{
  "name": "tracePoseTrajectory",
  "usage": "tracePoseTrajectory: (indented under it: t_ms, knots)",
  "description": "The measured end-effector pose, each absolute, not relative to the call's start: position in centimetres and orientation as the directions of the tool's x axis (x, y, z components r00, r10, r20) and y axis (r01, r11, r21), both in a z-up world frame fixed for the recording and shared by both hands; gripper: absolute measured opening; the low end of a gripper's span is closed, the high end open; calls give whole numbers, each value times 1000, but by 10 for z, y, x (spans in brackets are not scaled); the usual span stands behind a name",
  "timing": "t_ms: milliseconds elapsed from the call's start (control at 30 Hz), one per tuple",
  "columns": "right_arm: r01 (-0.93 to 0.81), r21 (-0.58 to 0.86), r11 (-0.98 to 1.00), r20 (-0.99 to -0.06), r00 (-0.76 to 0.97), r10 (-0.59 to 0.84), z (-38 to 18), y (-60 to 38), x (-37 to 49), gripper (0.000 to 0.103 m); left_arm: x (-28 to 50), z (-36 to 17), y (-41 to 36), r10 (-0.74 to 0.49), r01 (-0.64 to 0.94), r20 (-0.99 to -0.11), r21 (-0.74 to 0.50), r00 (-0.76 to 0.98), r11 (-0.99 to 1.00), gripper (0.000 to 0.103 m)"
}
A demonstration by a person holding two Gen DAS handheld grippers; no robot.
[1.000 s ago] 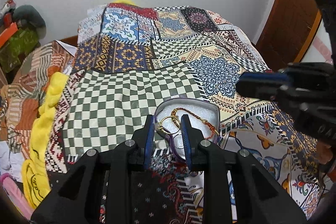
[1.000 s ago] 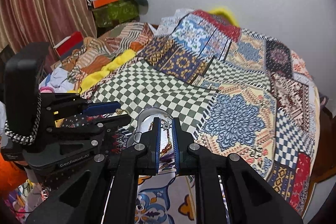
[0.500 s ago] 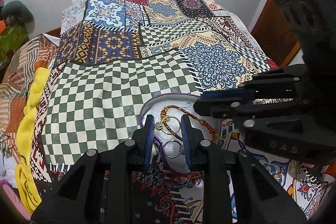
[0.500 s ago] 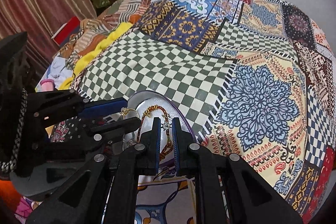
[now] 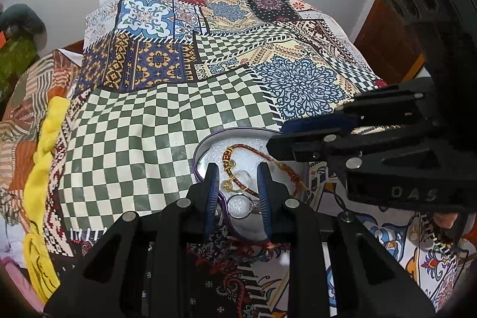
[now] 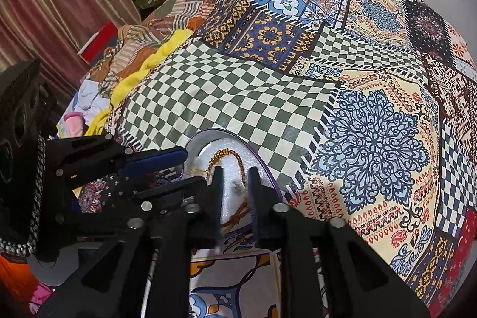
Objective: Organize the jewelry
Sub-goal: 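Carry both items to the purple heart tin and release them inside, then grasp a gold ring with the right tool while the left tool grasps a silver ring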
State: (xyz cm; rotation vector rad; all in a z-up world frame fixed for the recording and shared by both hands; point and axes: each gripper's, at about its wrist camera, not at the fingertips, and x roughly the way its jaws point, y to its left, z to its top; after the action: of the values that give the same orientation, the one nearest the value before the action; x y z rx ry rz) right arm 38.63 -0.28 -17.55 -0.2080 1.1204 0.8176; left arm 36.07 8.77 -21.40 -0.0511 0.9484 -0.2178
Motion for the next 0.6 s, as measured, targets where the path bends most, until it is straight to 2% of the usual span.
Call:
tracePoseTrajectory:
  t_ms: [67,200,333,433,600]
  knots:
    - [-671,236,702,-853,203,481,-171,-6,384,25,357,-211,87,-206,164,-797,-135,568,977,26]
    - [-667,224,711,-841,236,486,-160,-13,378,25,348,-201,89,-211,160,-788,-144,579,977,27]
    - [-663,172,729,-825,307,474,-142,-27,363,25,332,-188,89,-190,153,-775,-121,603,981,35]
    - [-656,137,743,-805,363,469,-124,-42,349,25,320,-179,89,-193,154,-766,-124,614,980,36]
    - [-633,86,770,-770,449,454,-103,-69,324,36,294,-162,86,-187,160,-754,-109,630,981,36]
